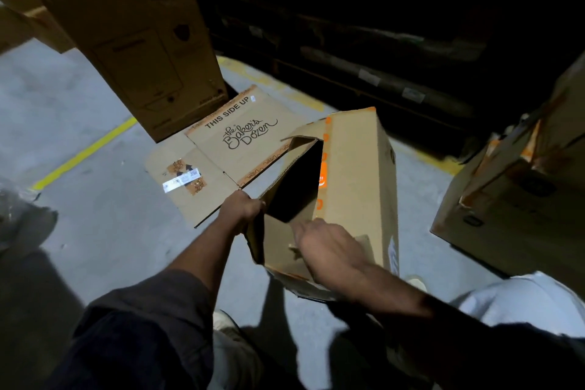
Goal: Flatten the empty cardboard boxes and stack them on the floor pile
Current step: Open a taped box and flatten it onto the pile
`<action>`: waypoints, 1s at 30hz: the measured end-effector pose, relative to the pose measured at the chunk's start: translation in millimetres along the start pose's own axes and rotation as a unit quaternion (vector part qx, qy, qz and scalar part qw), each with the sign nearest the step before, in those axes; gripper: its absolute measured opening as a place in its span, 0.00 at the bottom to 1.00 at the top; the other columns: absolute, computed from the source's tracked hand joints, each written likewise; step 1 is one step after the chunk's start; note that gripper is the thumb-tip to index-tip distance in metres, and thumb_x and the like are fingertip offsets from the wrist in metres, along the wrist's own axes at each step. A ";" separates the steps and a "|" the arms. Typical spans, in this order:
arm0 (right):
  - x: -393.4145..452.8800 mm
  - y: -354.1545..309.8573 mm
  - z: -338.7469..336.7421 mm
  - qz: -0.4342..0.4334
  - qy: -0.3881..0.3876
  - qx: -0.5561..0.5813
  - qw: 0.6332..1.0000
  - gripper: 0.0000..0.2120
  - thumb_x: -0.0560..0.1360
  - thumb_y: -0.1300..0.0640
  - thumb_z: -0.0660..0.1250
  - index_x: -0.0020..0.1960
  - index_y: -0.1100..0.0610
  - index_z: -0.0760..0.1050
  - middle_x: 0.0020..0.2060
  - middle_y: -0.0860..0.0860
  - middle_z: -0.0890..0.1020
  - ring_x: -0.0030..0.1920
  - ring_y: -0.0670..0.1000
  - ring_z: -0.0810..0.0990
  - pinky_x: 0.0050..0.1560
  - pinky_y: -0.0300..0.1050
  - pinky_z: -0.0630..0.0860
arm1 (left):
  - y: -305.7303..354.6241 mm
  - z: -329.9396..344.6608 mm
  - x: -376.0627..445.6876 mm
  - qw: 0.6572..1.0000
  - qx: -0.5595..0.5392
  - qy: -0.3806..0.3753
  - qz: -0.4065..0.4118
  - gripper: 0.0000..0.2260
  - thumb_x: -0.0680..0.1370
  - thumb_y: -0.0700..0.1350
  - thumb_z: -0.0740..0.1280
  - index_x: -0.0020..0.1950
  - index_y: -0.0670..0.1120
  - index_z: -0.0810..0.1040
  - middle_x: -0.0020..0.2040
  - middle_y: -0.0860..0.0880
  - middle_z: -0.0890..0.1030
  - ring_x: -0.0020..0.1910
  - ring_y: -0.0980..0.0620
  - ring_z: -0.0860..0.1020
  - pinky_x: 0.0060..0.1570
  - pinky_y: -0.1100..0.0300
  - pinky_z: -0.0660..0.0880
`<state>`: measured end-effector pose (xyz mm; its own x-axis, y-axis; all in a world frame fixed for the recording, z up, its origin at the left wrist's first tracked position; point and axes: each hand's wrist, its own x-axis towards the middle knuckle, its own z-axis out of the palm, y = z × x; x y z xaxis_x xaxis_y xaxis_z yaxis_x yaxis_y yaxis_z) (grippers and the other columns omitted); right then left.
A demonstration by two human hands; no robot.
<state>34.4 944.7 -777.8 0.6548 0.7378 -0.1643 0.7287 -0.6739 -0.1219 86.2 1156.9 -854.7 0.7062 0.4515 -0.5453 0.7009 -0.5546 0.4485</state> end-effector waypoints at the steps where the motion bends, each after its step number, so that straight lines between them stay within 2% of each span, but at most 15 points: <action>1: -5.9 -4.2 3.7 -0.011 -0.002 -0.006 1.000 0.15 0.76 0.65 0.62 0.62 0.60 0.69 0.55 0.57 0.78 0.53 0.58 0.77 0.43 0.49 0.65 | -0.7 2.6 -0.3 1.000 0.013 0.000 -0.001 0.13 0.77 0.47 0.69 0.41 0.37 0.78 0.40 0.41 0.79 0.36 0.44 0.78 0.33 0.58 0.72; 5: -19.8 -14.2 14.2 0.010 -0.011 0.004 1.000 0.21 0.76 0.67 0.64 0.67 0.61 0.66 0.56 0.58 0.78 0.52 0.57 0.76 0.50 0.50 0.75 | 5.0 7.7 -3.1 0.996 0.070 0.057 0.016 0.10 0.76 0.46 0.68 0.40 0.40 0.79 0.38 0.44 0.80 0.36 0.46 0.80 0.34 0.57 0.75; 8: -22.8 -14.7 10.7 -0.001 -0.021 0.010 1.000 0.25 0.73 0.65 0.69 0.68 0.60 0.66 0.56 0.57 0.77 0.53 0.57 0.76 0.51 0.52 0.75 | 4.3 7.7 -4.8 0.992 0.093 0.088 0.024 0.09 0.78 0.47 0.68 0.45 0.41 0.79 0.41 0.46 0.80 0.41 0.45 0.79 0.37 0.57 0.72; 11: -32.5 -27.3 15.7 -0.016 -0.118 0.018 0.993 0.18 0.78 0.64 0.63 0.66 0.58 0.66 0.56 0.58 0.75 0.54 0.60 0.77 0.44 0.53 0.70 | -6.5 -1.7 3.0 0.986 0.091 0.138 0.024 0.14 0.80 0.50 0.66 0.52 0.39 0.81 0.51 0.40 0.82 0.50 0.39 0.80 0.45 0.54 0.74; 13: -39.6 -34.8 25.1 -0.002 -0.188 0.028 0.982 0.18 0.79 0.62 0.63 0.67 0.58 0.64 0.58 0.59 0.75 0.56 0.61 0.76 0.43 0.53 0.68 | -4.9 -17.2 9.4 0.979 0.095 0.172 0.054 0.15 0.81 0.51 0.66 0.51 0.39 0.80 0.49 0.40 0.82 0.47 0.41 0.80 0.44 0.54 0.75; 14: -40.5 -32.1 27.4 0.011 -0.198 0.051 0.979 0.22 0.78 0.57 0.67 0.68 0.57 0.63 0.60 0.58 0.74 0.57 0.61 0.76 0.46 0.53 0.69 | -1.5 -24.5 12.0 0.975 0.104 0.181 0.081 0.14 0.81 0.51 0.66 0.51 0.40 0.80 0.47 0.41 0.82 0.45 0.42 0.79 0.44 0.53 0.76; 16: -35.4 -16.3 27.1 0.040 -0.203 0.130 0.970 0.34 0.71 0.42 0.74 0.70 0.55 0.64 0.62 0.54 0.73 0.59 0.57 0.74 0.54 0.53 0.71 | 5.2 -32.3 13.2 0.965 0.124 0.196 0.125 0.13 0.82 0.50 0.66 0.52 0.40 0.81 0.46 0.42 0.82 0.45 0.42 0.80 0.46 0.51 0.79; 18: -27.3 3.5 20.6 0.098 -0.190 0.223 0.951 0.43 0.65 0.28 0.71 0.72 0.50 0.68 0.62 0.50 0.74 0.59 0.53 0.74 0.58 0.51 0.73 | 8.1 -30.2 7.3 0.960 0.138 0.202 0.136 0.13 0.82 0.50 0.65 0.53 0.41 0.81 0.48 0.41 0.83 0.47 0.41 0.81 0.47 0.51 0.79; 20: -20.0 21.0 20.3 0.175 -0.151 0.305 0.924 0.40 0.66 0.24 0.64 0.70 0.47 0.71 0.60 0.48 0.76 0.57 0.51 0.77 0.56 0.49 0.75 | 2.7 -16.8 -1.6 0.961 0.144 0.197 0.127 0.12 0.82 0.49 0.64 0.54 0.41 0.79 0.49 0.40 0.83 0.49 0.39 0.80 0.43 0.53 0.75; 22: -15.7 36.4 30.5 0.253 -0.066 0.320 0.910 0.30 0.72 0.30 0.66 0.66 0.49 0.74 0.56 0.48 0.79 0.53 0.50 0.78 0.53 0.48 0.76 | -5.9 1.0 -11.3 0.965 0.143 0.186 0.116 0.08 0.81 0.44 0.64 0.57 0.41 0.76 0.50 0.40 0.82 0.49 0.38 0.80 0.42 0.52 0.72; 25: -17.7 50.7 44.9 0.304 0.058 0.171 0.935 0.16 0.73 0.48 0.74 0.57 0.52 0.74 0.53 0.50 0.78 0.52 0.52 0.77 0.48 0.46 0.75 | -17.5 21.1 -20.6 0.969 0.135 0.179 0.103 0.08 0.79 0.38 0.61 0.58 0.42 0.67 0.50 0.39 0.81 0.49 0.36 0.81 0.42 0.49 0.72; 26: -19.1 52.4 48.7 0.300 0.081 0.108 0.944 0.15 0.71 0.54 0.75 0.55 0.53 0.75 0.52 0.51 0.77 0.53 0.53 0.76 0.47 0.46 0.74 | -19.4 24.1 -22.7 0.970 0.129 0.182 0.101 0.08 0.79 0.37 0.60 0.57 0.42 0.66 0.50 0.39 0.80 0.49 0.35 0.80 0.43 0.48 0.72; 28: -22.8 54.2 50.4 0.295 0.122 0.010 0.948 0.18 0.65 0.63 0.76 0.53 0.53 0.77 0.49 0.52 0.75 0.52 0.55 0.73 0.47 0.49 0.73 | -20.3 27.8 -25.0 0.966 0.129 0.196 0.106 0.08 0.79 0.34 0.60 0.57 0.42 0.65 0.53 0.39 0.76 0.50 0.35 0.80 0.42 0.48 0.71; 30: -23.5 61.1 46.8 0.316 0.168 -0.046 0.933 0.25 0.62 0.66 0.77 0.57 0.54 0.77 0.54 0.55 0.75 0.56 0.56 0.70 0.56 0.52 0.70 | -21.3 29.5 -23.8 0.952 0.183 0.215 0.120 0.13 0.78 0.32 0.63 0.60 0.41 0.67 0.58 0.39 0.72 0.53 0.37 0.78 0.42 0.49 0.72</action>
<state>54.1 884.3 -827.1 0.9739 0.1757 0.1437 0.1799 -0.9835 -0.0170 51.5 1137.3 -872.2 0.8729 0.4809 -0.0825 0.4871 -0.8493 0.2036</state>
